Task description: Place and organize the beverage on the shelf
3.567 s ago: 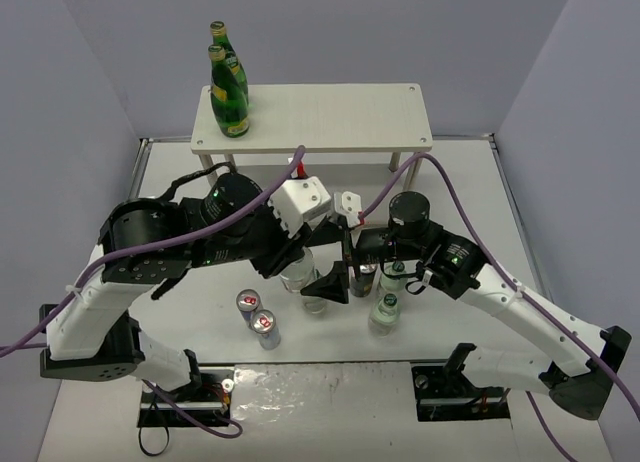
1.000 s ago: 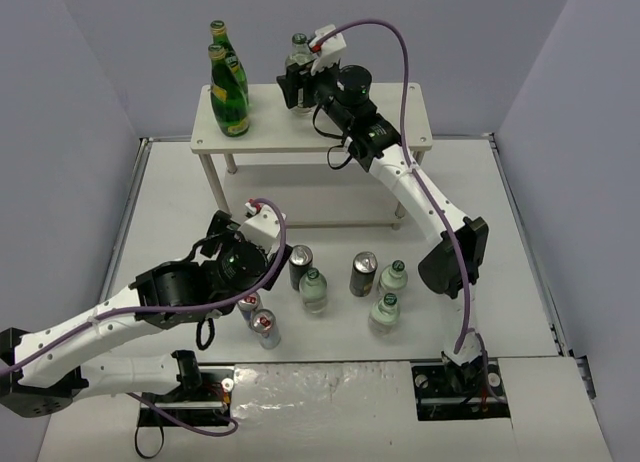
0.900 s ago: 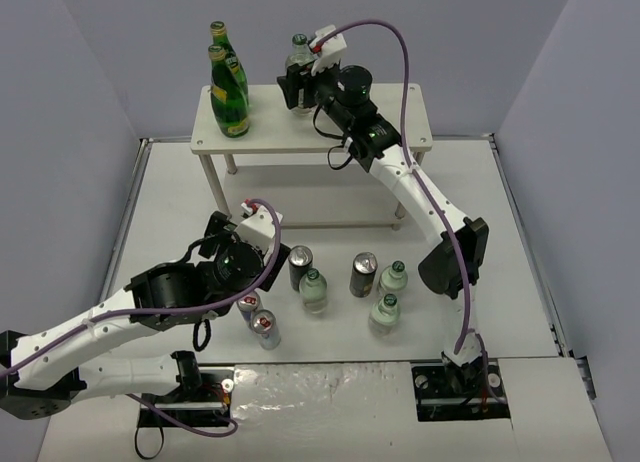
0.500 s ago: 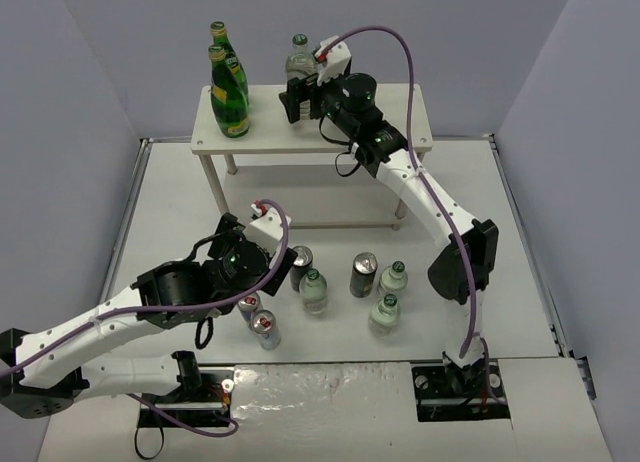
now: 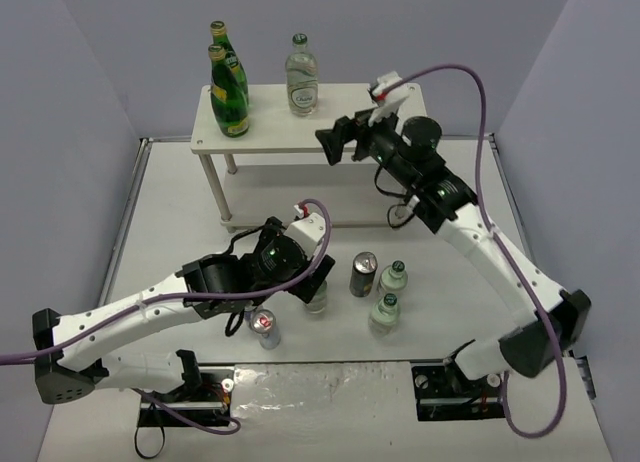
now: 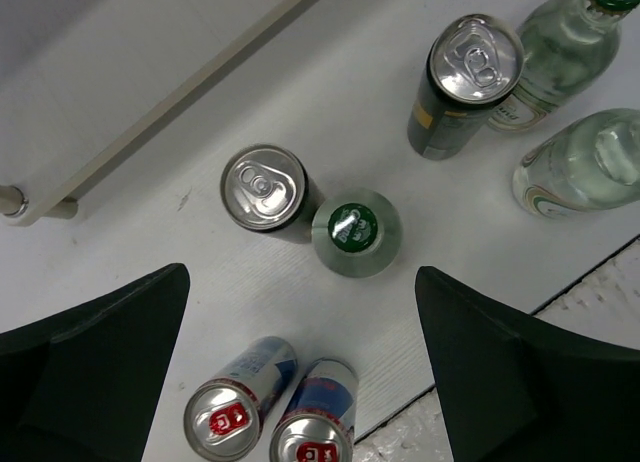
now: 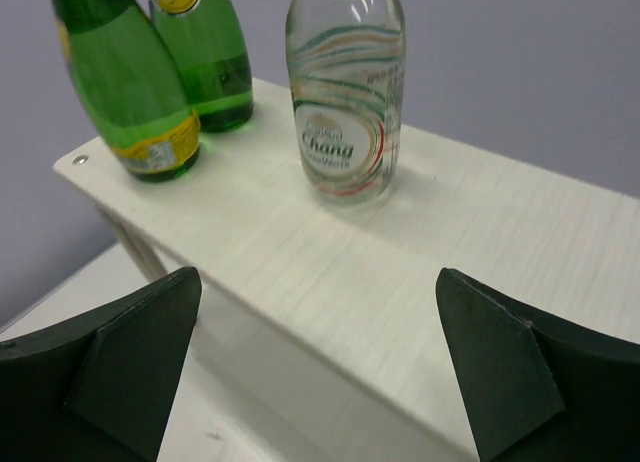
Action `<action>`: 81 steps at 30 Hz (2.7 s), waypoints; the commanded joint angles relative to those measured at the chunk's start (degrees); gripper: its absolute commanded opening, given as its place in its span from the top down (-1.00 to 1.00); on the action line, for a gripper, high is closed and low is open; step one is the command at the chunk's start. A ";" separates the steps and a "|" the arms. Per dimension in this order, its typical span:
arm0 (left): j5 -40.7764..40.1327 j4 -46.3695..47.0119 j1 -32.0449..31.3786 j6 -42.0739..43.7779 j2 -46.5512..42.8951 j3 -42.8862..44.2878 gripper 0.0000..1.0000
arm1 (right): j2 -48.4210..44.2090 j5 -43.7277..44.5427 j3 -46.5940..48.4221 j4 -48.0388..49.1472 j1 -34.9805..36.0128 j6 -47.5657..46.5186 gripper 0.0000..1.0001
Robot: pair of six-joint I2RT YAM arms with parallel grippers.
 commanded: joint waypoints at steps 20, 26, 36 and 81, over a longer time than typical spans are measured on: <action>1.30 15.01 -0.08 -6.06 12.17 -6.67 0.34 | -39.15 -3.49 -23.80 -4.35 -0.36 5.96 -0.98; 1.65 14.05 -0.17 -5.62 13.40 -5.62 0.95 | -38.80 -4.98 -24.06 -4.79 -0.36 4.91 -0.98; 7.25 1.92 -2.10 -3.25 7.53 7.97 0.95 | -36.70 -3.82 -28.36 -4.09 -0.36 4.30 -1.00; -1.69 -35.71 -1.84 13.72 22.55 79.46 0.95 | -13.40 -20.89 -24.76 20.69 19.15 -3.44 -0.72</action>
